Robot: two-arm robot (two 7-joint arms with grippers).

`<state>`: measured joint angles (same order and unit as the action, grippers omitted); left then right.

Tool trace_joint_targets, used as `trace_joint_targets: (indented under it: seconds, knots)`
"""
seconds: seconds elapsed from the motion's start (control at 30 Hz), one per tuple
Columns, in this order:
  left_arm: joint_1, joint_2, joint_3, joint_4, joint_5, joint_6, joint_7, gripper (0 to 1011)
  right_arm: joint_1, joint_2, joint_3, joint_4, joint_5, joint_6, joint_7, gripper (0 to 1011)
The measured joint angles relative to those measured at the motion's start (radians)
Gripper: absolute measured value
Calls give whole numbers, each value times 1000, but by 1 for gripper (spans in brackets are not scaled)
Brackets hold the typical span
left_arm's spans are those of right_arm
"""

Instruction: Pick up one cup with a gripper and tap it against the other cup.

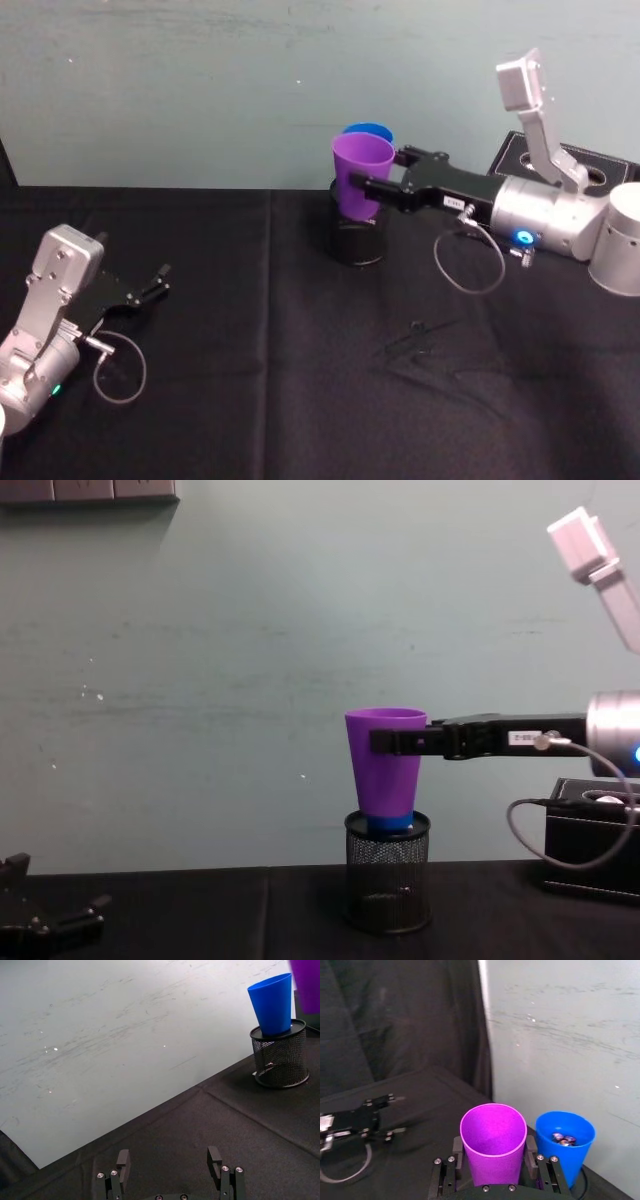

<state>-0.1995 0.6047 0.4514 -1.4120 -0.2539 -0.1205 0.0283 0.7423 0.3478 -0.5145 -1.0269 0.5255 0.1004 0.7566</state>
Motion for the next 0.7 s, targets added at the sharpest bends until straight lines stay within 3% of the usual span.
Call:
trace_joint_targets:
  seconds: [0.37,0.7]
  knots:
    - [0,0,0,0,0,0,0,1011,-115,115,13,-219,66,43,8,721]
    - [0,0,0,0,0,0,0,1011,-208,197,6,-355,92,40,-2,721]
